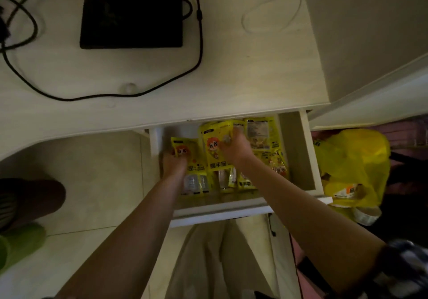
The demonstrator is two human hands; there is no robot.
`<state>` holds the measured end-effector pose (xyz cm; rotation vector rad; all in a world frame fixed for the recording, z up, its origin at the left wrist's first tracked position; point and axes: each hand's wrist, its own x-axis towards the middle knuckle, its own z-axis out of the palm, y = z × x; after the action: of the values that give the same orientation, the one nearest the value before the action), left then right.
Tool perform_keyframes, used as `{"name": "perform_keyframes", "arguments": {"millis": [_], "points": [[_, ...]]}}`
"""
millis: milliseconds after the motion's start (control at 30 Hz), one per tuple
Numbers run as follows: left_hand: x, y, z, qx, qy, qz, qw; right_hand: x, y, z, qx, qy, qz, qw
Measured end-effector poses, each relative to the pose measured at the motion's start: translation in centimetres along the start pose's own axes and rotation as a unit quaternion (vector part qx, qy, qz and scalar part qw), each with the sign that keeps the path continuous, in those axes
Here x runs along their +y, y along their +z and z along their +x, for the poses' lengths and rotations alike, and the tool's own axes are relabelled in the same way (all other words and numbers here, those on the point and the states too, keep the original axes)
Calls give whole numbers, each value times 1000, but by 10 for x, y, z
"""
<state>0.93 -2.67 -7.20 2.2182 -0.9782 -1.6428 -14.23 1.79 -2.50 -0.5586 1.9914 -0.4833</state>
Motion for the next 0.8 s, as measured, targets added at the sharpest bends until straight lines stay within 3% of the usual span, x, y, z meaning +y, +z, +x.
{"name": "perform_keyframes", "arguments": {"millis": [133, 400, 600, 800], "points": [[7, 9, 19, 14, -2, -18, 1000, -6, 12, 29, -22, -8, -5, 1000], [8, 17, 58, -36, -1, -52, 998, -5, 22, 67, -1, -7, 24, 1000], [1, 19, 60, -14, -9, -11, 1000, 11, 11, 74, -8, 3, -39, 999], [-2, 7, 38, 6, 79, 103, 992, 16, 1, 65, -24, -22, -85, 996]]}}
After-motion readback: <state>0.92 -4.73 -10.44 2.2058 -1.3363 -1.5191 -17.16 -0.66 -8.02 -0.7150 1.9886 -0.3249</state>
